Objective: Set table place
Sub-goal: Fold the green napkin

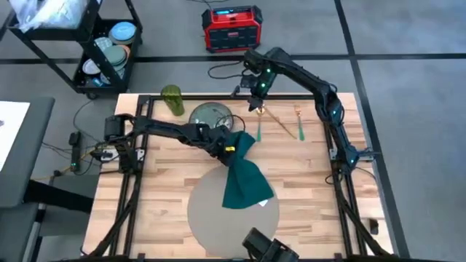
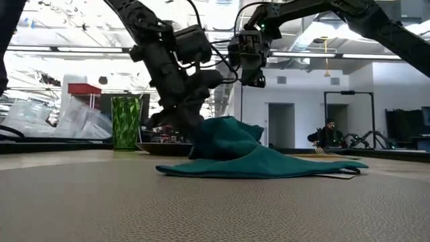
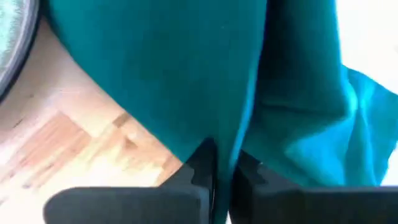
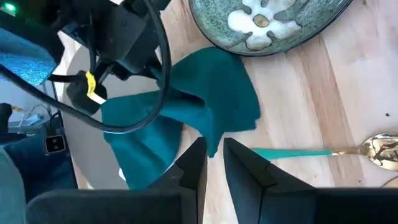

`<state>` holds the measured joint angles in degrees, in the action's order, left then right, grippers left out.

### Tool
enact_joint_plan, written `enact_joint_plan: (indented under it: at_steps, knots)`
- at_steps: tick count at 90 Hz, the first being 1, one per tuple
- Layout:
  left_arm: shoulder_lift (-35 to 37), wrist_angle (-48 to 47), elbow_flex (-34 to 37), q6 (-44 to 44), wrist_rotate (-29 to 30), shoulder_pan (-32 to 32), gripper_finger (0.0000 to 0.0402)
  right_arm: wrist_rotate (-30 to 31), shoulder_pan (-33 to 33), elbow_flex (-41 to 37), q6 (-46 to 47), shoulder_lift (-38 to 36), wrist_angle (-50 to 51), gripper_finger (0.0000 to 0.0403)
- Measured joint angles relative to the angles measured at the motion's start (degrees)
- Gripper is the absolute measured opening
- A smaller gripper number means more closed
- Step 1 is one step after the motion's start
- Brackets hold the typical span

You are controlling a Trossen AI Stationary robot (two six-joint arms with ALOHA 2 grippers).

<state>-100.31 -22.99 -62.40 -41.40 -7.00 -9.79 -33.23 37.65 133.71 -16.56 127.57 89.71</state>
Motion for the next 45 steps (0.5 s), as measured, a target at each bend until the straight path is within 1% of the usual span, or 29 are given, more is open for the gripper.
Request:
enact_joint_plan:
  at_steps: [6,12,21,34,45]
  knots:
    - [1.6,-2.5,-1.0,0.0,0.4,0.3,0.0000,0.0,0.0,0.0,0.0,0.0,0.1,0.0044]
    - [3.1,-4.8,-1.5,-0.2,2.3,0.9,0.0000,0.0,-0.1,0.0,0.0,0.0,0.1,0.0044]
    - [5.3,-6.5,-1.6,-2.8,3.1,2.2,0.0000,0.0,-0.5,0.0,0.0,0.0,0.3,0.0044]
    - [7.3,-10.8,-1.7,-6.4,3.2,5.5,0.0000,0.0,-1.1,0.0,0.3,-0.1,0.3,0.0043]
    - [7.5,-15.8,-1.7,-9.5,4.3,9.4,0.0000,0.0,-1.7,0.0,1.3,-1.8,0.3,0.0043]
